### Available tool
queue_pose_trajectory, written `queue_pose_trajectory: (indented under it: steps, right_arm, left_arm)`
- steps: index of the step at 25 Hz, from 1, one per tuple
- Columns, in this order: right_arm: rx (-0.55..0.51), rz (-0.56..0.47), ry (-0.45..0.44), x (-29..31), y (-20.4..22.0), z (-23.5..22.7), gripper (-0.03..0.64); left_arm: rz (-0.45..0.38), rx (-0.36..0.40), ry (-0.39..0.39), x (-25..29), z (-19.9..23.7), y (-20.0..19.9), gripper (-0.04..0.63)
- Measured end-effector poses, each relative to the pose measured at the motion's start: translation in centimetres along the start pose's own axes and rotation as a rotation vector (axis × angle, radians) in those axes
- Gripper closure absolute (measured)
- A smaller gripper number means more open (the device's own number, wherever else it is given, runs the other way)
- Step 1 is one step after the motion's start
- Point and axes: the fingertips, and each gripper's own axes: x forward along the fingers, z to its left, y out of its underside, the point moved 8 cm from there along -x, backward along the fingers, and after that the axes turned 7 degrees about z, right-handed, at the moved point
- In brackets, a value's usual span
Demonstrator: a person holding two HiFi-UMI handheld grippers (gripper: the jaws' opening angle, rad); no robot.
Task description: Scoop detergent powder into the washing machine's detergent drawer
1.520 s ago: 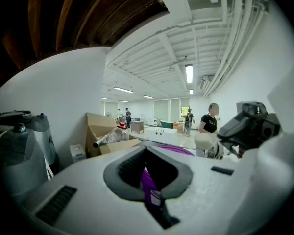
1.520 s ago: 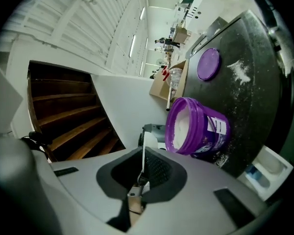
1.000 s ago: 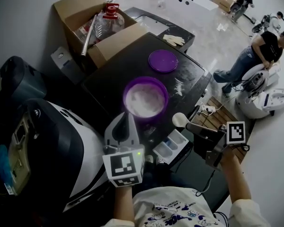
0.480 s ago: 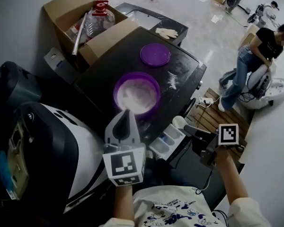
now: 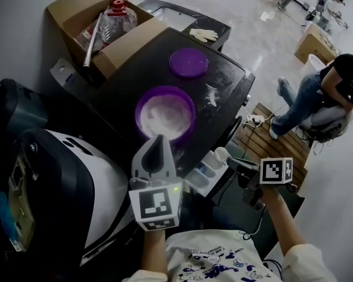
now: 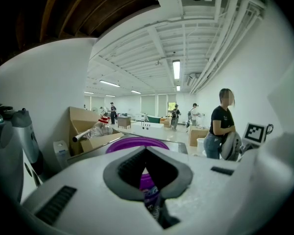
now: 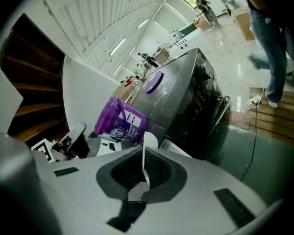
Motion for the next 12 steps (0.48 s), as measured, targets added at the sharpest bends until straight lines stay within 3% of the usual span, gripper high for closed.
queue_pose_trajectory:
  steps: [12]
  right_arm:
    - [-0.141, 0.063, 0.164, 2.3, 1.1, -0.8, 0.594]
  left_arm:
    - [0.014, -0.004, 0.008, 0.3, 0.0, 0.6, 0.594]
